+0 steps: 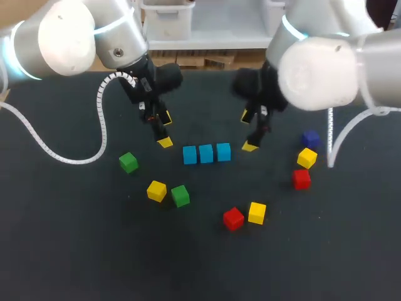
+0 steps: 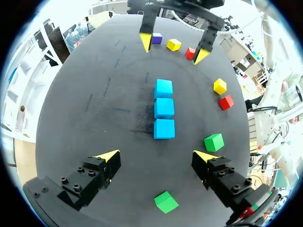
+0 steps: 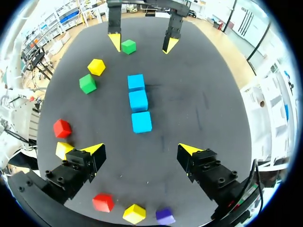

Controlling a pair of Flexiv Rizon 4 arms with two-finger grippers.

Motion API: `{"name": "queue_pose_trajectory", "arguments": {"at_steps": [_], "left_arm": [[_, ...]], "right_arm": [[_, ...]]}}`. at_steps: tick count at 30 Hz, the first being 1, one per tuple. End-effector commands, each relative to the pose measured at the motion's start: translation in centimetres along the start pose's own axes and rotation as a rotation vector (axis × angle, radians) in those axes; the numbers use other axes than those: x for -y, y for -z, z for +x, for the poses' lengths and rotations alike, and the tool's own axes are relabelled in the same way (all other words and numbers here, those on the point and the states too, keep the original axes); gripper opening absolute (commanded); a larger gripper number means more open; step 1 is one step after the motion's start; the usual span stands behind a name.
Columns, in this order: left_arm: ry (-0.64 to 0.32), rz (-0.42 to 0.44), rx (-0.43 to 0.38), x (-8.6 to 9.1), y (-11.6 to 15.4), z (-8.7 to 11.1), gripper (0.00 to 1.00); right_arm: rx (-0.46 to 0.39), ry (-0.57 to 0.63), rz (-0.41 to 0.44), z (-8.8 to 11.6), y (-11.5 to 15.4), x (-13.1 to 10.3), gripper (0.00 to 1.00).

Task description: Place the blue cubes, place green cubes on the blue cubes, place the yellow cubes on the green cubes, then place the red cubes on the yellow cubes, and place purple cube on the red cubes.

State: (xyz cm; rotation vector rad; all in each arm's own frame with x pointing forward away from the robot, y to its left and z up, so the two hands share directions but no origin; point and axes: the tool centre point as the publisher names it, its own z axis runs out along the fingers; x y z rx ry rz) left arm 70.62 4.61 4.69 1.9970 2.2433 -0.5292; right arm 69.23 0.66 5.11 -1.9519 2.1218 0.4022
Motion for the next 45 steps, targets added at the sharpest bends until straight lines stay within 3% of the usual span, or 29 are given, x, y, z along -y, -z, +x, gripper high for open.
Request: {"name": "queue_pose_trajectory", "arguments": {"at_steps": [1, 25, 38, 45], "left_arm": [[-0.002, -0.002, 0.002, 0.1, 0.0, 0.1, 1.00], [-0.002, -0.002, 0.002, 0.1, 0.0, 0.1, 1.00], [-0.002, -0.002, 0.002, 0.1, 0.0, 0.1, 1.00], [0.073, -0.020, 0.010, 0.9, 0.5, 1.9, 1.00]], "right_arm": [[0.042, -0.012, 0.014, 1.5, 2.3, -1.5, 1.00], [0.094, -0.065, 0.048, 6.5, 7.9, -3.6, 1.00], [0.099, -0.049, 0.032, 6.7, 8.1, -3.9, 1.00], [0.099, -0.049, 0.032, 6.7, 8.1, -3.9, 1.00]]}}
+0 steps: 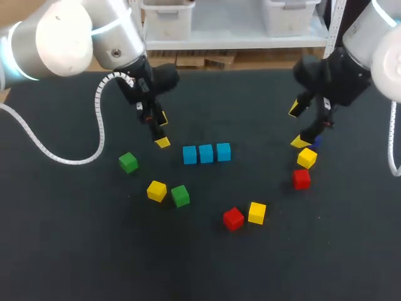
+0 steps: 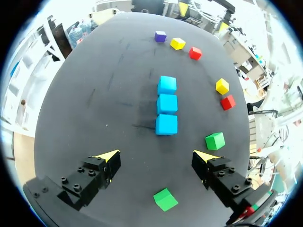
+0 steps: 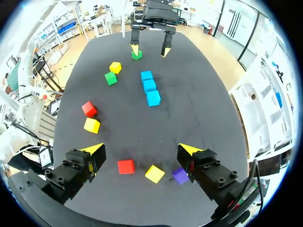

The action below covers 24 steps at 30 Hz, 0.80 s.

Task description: Place the blue cubes, place green cubes on the blue cubes, place the yellow cubes on the green cubes, then place the red cubes on the yellow cubes, and place purple cube on the red cubes.

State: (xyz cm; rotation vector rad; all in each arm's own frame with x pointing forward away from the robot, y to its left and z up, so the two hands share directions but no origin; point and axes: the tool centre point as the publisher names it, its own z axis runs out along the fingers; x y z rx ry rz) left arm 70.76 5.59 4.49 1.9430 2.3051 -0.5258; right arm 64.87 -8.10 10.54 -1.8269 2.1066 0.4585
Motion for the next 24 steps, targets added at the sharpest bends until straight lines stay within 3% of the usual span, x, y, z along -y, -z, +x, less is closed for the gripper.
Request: {"name": "queue_pose_trajectory", "arguments": {"at_steps": [1, 5, 10, 17, 24], "left_arm": [[0.011, -0.017, 0.014, 1.5, 0.4, 1.3, 1.00], [-0.041, -0.011, -0.003, 2.5, 0.2, 2.8, 1.00], [-0.250, 0.012, -0.074, 3.8, 0.4, 5.5, 1.00], [-0.473, 0.060, -0.171, 3.6, 1.3, 8.9, 1.00], [-0.630, 0.080, -0.195, 2.8, 1.6, 9.1, 1.00]], "right_arm": [[0.003, 0.001, 0.000, 0.0, 0.0, 0.0, 1.00], [0.003, 0.001, 0.000, 0.0, 0.0, 0.0, 1.00], [0.003, 0.001, 0.000, 0.0, 0.0, 0.0, 1.00], [0.003, 0.001, 0.000, 0.0, 0.0, 0.0, 1.00], [0.003, 0.001, 0.000, 0.0, 0.0, 0.0, 1.00]]}}
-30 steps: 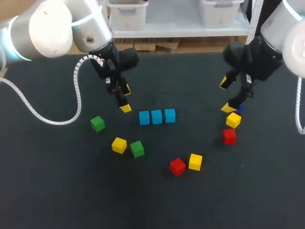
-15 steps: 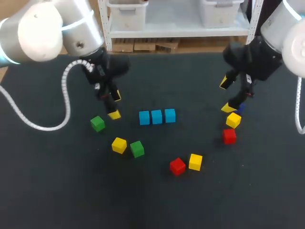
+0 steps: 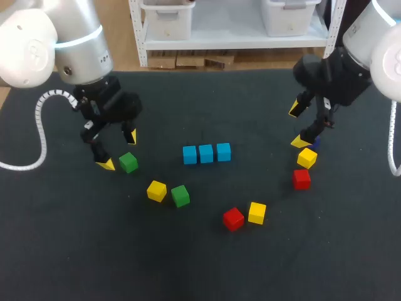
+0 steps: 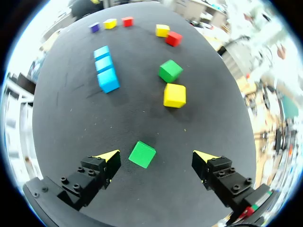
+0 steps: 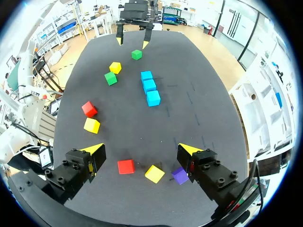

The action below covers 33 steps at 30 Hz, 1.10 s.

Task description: Place the blue cubes, place green cubes on the blue cubes, place the yellow cubes on the green cubes, then place the red cubes on the yellow cubes, and place purple cube on the red cubes.

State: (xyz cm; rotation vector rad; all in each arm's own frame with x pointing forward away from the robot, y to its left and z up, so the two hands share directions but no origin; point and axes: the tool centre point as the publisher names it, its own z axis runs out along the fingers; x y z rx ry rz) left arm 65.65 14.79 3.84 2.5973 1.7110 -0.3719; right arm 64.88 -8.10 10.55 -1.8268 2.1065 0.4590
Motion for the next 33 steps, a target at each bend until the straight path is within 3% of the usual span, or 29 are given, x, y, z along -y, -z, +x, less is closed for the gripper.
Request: {"name": "queue_pose_trajectory", "arguments": {"at_steps": [1, 6, 14, 16, 17, 18, 19, 22, 25, 33], "left_arm": [[-0.096, 0.030, -0.024, -1.1, 0.3, -0.2, 1.00], [-0.175, 0.056, -0.037, -2.0, -0.1, -0.2, 1.00], [-0.189, 0.057, 0.014, -2.2, -2.1, 0.3, 1.00], [-0.189, 0.058, 0.012, -2.1, -2.5, 0.5, 0.85], [-0.189, 0.058, 0.013, -2.1, -2.6, 0.6, 0.84], [-0.188, 0.058, 0.014, -2.1, -2.7, 0.8, 0.68], [-0.187, 0.059, 0.014, -2.1, -2.8, 0.8, 0.61], [-0.191, 0.066, 0.008, -2.2, -3.0, 1.0, 0.49], [-0.197, 0.074, 0.002, -2.2, -3.2, 1.1, 0.57], [-0.183, 0.085, 0.008, -2.2, -3.8, 1.5, 0.52]], "right_arm": [[0.002, 0.001, 0.000, 0.1, 0.0, 0.0, 1.00], [0.002, 0.001, 0.000, 0.1, 0.0, 0.0, 1.00], [0.002, 0.001, 0.000, 0.1, 0.0, 0.0, 1.00], [0.002, 0.001, 0.000, 0.1, 0.0, 0.0, 1.00], [0.002, 0.001, 0.000, 0.1, 0.0, 0.0, 1.00], [0.002, 0.001, 0.000, 0.1, 0.0, 0.0, 1.00], [0.002, 0.001, 0.000, 0.1, 0.0, 0.0, 1.00], [0.002, 0.001, 0.000, 0.1, 0.0, 0.0, 1.00], [0.002, 0.001, 0.000, 0.1, 0.0, 0.0, 1.00], [0.002, 0.001, 0.000, 0.1, 0.0, 0.0, 1.00]]}}
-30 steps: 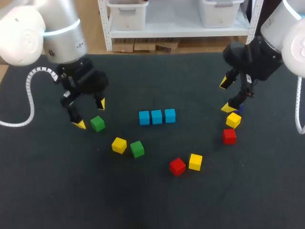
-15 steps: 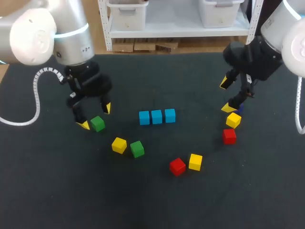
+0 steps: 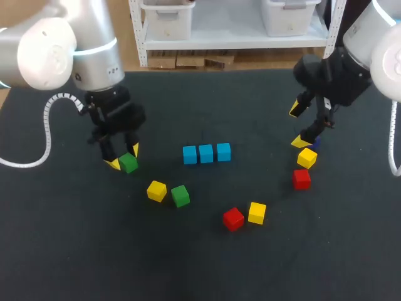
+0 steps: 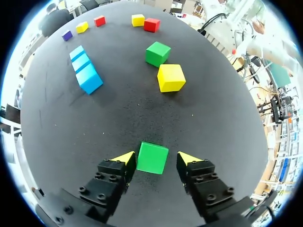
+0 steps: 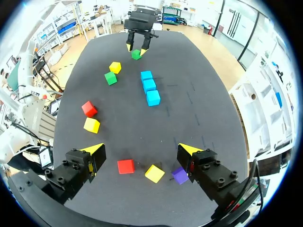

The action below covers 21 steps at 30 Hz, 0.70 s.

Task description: Place the blue cubes, place green cubes on the blue cubes, place the yellow cubes on the green cubes, then place the red cubes on the yellow cubes, and place purple cube on the red cubes.

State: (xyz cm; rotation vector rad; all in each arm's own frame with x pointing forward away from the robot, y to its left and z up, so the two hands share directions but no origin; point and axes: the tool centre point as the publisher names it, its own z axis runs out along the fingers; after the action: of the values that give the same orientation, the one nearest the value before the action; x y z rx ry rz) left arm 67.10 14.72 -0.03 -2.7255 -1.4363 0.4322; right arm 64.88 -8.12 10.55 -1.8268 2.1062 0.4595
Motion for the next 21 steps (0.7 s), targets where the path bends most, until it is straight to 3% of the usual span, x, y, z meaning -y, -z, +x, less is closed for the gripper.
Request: {"name": "queue_pose_trajectory", "arguments": {"at_steps": [1, 3, 6, 7, 8, 17, 21], "left_arm": [[0.004, 0.008, 0.010, -0.4, -0.4, 0.3, 0.49], [0.007, 0.008, 0.012, -0.5, -0.5, 0.3, 0.47], [0.017, 0.002, 0.013, -0.7, -0.6, 0.4, 0.35], [0.022, -0.001, 0.014, -0.7, -0.6, 0.4, 0.24], [0.027, -0.004, 0.015, -0.7, -0.5, 0.4, 0.00], [0.136, -0.076, 0.025, -0.6, 1.9, -1.2, 0.00], [0.301, -0.142, 0.039, -0.8, 3.7, -2.5, 0.00]], "right_arm": [[0.002, 0.001, 0.000, 0.0, 0.0, 0.0, 1.00], [0.002, 0.001, 0.000, 0.0, 0.0, 0.0, 1.00], [0.002, 0.001, 0.000, 0.0, 0.0, 0.0, 1.00], [0.002, 0.001, 0.000, 0.0, 0.0, 0.0, 1.00], [0.002, 0.001, 0.000, 0.0, 0.0, 0.0, 1.00], [0.002, 0.001, 0.000, 0.0, 0.0, 0.0, 1.00], [0.002, 0.001, 0.000, 0.0, 0.0, 0.0, 1.00]]}}
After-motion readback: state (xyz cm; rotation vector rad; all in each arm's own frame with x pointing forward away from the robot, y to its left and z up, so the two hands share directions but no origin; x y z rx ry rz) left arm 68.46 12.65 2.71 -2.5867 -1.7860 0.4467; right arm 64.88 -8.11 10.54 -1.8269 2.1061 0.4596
